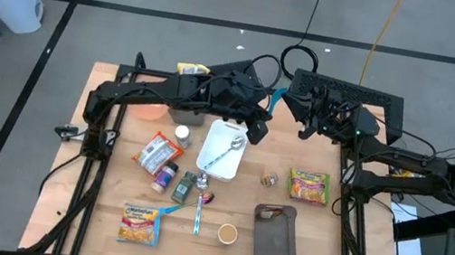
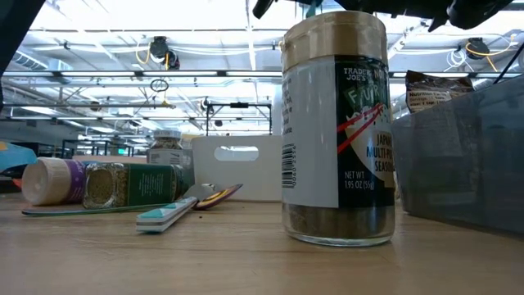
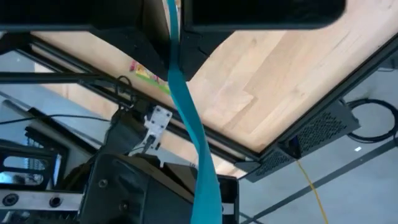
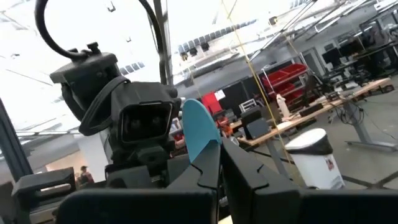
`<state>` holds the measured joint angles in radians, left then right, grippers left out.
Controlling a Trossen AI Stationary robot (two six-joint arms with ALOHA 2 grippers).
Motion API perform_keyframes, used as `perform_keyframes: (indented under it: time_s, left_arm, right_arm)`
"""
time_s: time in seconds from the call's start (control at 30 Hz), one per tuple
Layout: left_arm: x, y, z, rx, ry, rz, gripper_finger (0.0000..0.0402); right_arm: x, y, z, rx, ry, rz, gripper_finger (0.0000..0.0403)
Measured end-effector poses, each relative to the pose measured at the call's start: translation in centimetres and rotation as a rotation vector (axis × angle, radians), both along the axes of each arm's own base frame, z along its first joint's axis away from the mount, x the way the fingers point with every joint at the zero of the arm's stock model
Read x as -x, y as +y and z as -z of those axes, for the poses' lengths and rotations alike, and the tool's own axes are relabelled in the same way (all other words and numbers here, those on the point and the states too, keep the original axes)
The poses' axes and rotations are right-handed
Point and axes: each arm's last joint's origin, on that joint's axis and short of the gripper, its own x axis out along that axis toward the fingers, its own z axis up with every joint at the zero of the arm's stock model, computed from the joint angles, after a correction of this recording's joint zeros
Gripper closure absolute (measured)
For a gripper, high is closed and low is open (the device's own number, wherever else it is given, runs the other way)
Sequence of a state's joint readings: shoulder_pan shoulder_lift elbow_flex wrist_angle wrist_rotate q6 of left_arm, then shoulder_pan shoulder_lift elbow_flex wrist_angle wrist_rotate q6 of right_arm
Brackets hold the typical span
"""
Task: Pick & Place Food Item
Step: Put the blue baby spoon into the white bin
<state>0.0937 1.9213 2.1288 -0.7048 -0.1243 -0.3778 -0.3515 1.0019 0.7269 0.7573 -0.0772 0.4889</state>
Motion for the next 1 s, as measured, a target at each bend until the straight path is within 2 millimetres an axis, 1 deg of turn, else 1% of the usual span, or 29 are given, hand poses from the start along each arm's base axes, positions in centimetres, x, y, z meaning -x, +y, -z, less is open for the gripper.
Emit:
perform_keyframes:
  time_s: [0.33, 0.47, 0.57, 0.7, 0.87, 0.93, 1.0]
  left_arm:
    - [0.1, -0.1, 0.1, 0.001, 0.016, 0.008, 0.039]
    - [0.1, -0.1, 0.0, -0.006, 0.015, 0.014, 0.039]
    - [0.2, 0.1, 0.1, -0.021, 0.023, 0.027, 0.039]
    - [0.3, 0.2, -0.1, -0.026, 0.023, 0.031, 0.039]
    - [1.6, 0.3, -1.2, -0.04, 0.026, 0.038, 0.039]
    - [2.2, 0.4, -1.5, -0.044, 0.04, 0.04, 0.039]
    - [3.2, 0.3, -2.0, -0.042, 0.065, 0.04, 0.039]
  right_arm:
    - [0.0, 0.0, 0.0, -0.001, -0.002, -0.003, 0.0402]
    - [0.0, 0.0, -0.1, 0.004, -0.014, -0.007, 0.039]
    - [0.1, 0.0, -0.2, 0.015, -0.02, -0.004, 0.0367]
    - [0.2, 0.1, -0.5, 0.037, -0.048, -0.019, 0.032]
    - [0.5, -0.4, -0.7, 0.019, -0.078, -0.005, 0.0256]
    - [0.7, -0.7, -0.8, 0.006, -0.086, 0.003, 0.0237]
    - [1.0, -0.9, -0.9, 0.001, -0.09, 0.014, 0.0223]
